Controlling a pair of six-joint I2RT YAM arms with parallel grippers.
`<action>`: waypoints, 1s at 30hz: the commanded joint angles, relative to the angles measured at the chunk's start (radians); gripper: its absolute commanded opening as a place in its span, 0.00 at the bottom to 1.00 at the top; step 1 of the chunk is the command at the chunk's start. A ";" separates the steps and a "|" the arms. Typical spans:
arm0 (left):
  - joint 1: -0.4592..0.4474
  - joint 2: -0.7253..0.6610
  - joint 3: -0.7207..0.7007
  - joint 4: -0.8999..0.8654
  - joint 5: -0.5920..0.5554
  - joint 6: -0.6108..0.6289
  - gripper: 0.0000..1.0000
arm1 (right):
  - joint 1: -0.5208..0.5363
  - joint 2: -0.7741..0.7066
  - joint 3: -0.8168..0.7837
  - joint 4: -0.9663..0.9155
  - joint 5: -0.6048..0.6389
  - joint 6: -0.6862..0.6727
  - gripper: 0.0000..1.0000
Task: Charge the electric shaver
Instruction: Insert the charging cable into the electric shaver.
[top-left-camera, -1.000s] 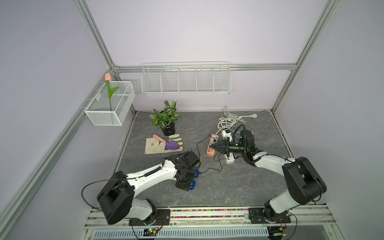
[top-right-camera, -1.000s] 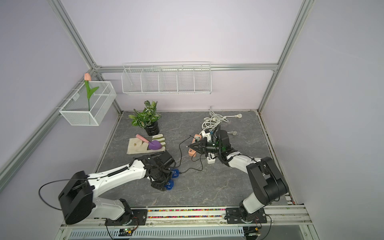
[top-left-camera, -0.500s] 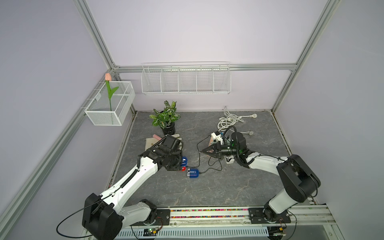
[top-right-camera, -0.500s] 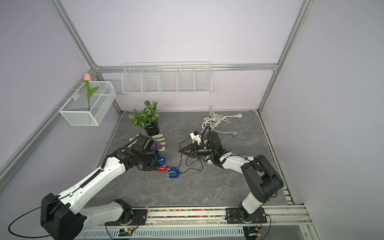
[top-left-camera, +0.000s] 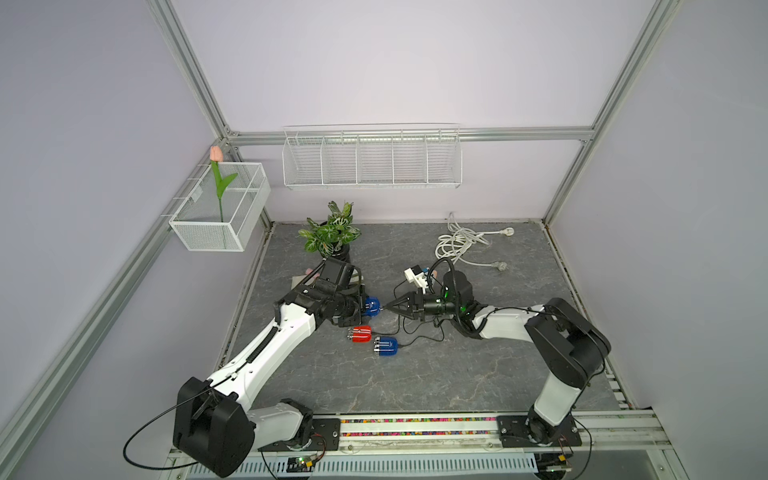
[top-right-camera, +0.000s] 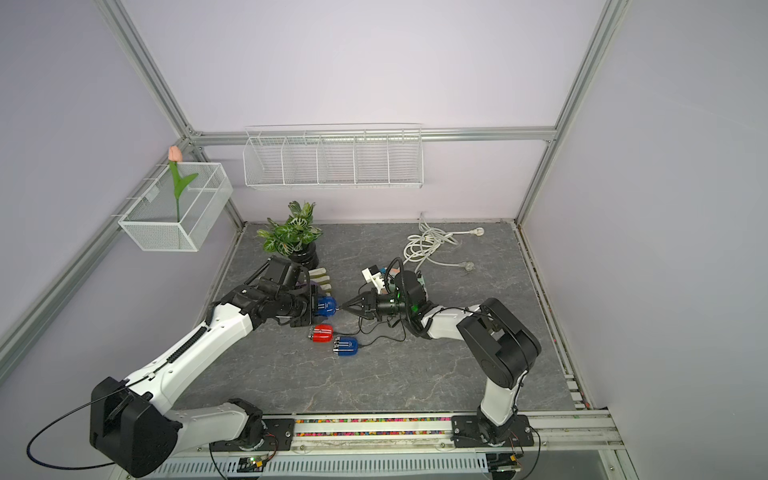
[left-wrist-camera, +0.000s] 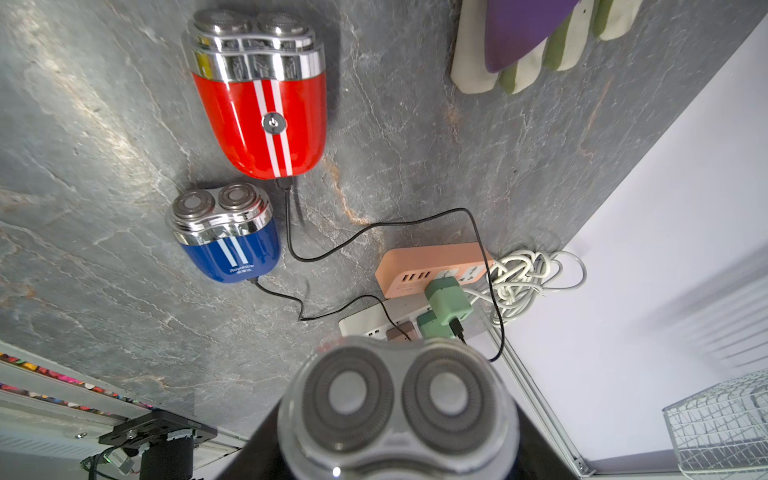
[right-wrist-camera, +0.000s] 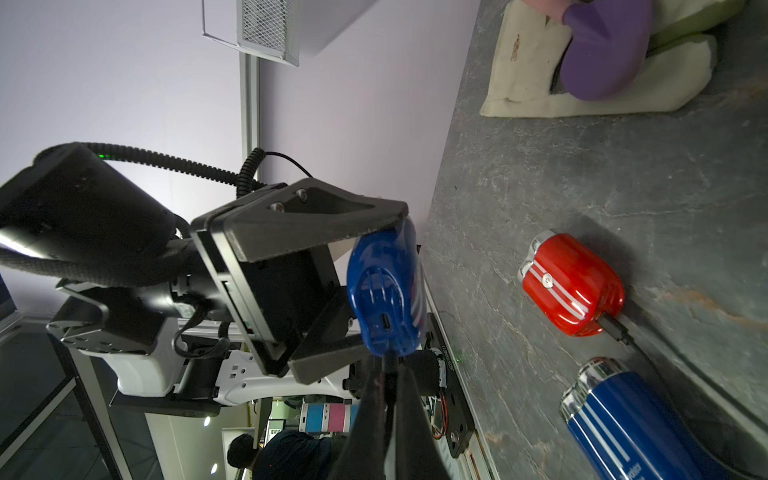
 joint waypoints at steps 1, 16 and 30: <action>0.014 0.007 0.034 0.022 0.058 -0.333 0.00 | 0.011 0.023 0.027 0.071 0.023 0.010 0.07; 0.029 0.023 0.049 0.029 0.092 -0.304 0.00 | 0.003 0.064 0.046 0.054 0.038 -0.003 0.07; 0.031 0.048 0.070 0.036 0.131 -0.265 0.00 | -0.034 0.072 0.043 0.047 0.028 -0.031 0.07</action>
